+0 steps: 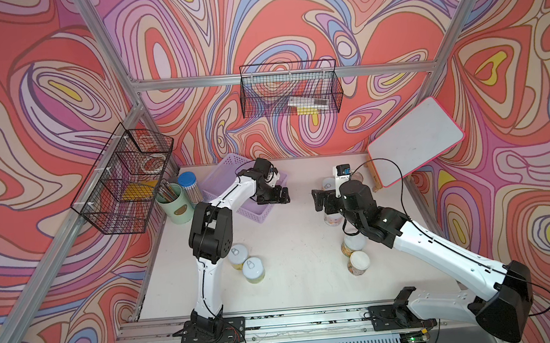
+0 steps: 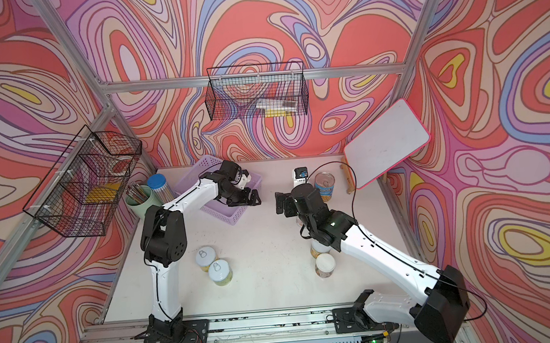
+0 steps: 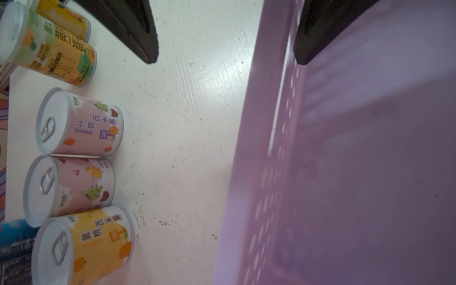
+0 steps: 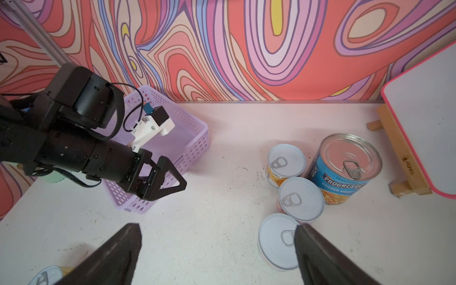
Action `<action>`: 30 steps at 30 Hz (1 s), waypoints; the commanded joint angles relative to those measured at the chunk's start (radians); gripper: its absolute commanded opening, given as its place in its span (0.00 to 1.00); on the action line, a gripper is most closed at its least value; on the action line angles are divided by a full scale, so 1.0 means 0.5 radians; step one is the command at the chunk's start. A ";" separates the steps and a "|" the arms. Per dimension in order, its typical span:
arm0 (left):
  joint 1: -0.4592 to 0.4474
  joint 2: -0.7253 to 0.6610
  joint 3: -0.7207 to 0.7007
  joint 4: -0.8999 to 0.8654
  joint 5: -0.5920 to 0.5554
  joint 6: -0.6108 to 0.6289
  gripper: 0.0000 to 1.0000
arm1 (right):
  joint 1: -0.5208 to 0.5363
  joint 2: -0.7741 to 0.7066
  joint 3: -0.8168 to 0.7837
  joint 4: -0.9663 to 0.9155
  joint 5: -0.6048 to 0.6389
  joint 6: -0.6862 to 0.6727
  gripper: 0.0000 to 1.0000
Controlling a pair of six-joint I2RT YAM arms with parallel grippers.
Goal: Put the canned food in the basket
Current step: Move the basket to the center of the board.
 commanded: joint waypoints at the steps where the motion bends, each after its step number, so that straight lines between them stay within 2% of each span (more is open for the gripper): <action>1: -0.061 -0.102 -0.103 0.005 0.069 -0.020 0.91 | -0.005 -0.037 -0.019 -0.041 0.092 0.022 0.98; 6: -0.182 -0.198 -0.245 0.024 0.049 -0.020 0.91 | -0.047 -0.016 0.016 -0.106 0.025 0.025 0.98; 19: -0.450 -0.496 -0.689 0.214 -0.003 -0.142 0.86 | -0.565 0.136 0.103 -0.293 -0.773 -0.014 0.98; 30: -0.735 -0.657 -0.876 0.257 -0.046 -0.210 0.83 | -0.648 0.370 0.209 -0.405 -0.841 -0.054 0.93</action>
